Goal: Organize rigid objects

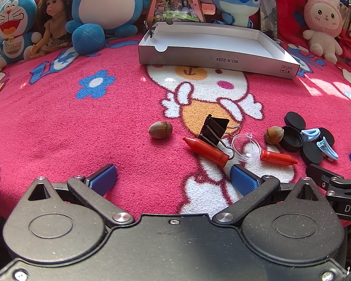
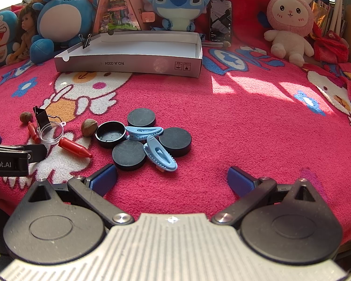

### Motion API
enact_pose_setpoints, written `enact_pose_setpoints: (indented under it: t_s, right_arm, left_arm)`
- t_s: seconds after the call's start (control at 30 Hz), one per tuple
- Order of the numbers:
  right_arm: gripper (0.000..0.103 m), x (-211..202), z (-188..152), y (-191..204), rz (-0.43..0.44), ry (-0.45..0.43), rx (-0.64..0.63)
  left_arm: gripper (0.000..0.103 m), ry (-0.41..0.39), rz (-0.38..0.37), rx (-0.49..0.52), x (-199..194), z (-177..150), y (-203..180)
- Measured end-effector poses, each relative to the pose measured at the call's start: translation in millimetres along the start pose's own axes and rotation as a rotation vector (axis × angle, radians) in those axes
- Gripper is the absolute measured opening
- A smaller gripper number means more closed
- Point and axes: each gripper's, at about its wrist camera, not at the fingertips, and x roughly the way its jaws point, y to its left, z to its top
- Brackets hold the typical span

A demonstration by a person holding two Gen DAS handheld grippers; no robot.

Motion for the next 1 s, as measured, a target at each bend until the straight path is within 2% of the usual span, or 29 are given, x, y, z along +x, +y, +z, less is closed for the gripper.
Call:
enact_pose_setpoints:
  t_s: [0.4,0.77,0.9,0.93,1.0]
  right_arm:
    - [0.103,1.5,0.2,1.8,0.000,-0.009,0.001]
    - [0.103,-0.4,-9.8,-0.7,-0.005,-0.045,0.009]
    - [0.103,2.6,-8.9,0.2,-0.001,-0.063,0.011]
    - [0.103,2.0,-9.4,0.3,-0.002,-0.064,0.009]
    - [0.103,-0.4,-9.0,0.3,-0.002,-0.073,0.012]
  left_arm:
    - [0.103,-0.003,0.000,0.000,-0.2,-0.1,0.0]
    - [0.103,-0.063,-0.018,0.009,-7.6,-4.3,9.6]
    - [0.103,-0.060,-0.022,0.008,-8.9,-6.3,9.0]
    - [0.102,-0.057,-0.026,0.007,-10.3,-6.5,9.2]
    - [0.095,-0.060,-0.041,0.004,-14.0,-6.3,10.2]
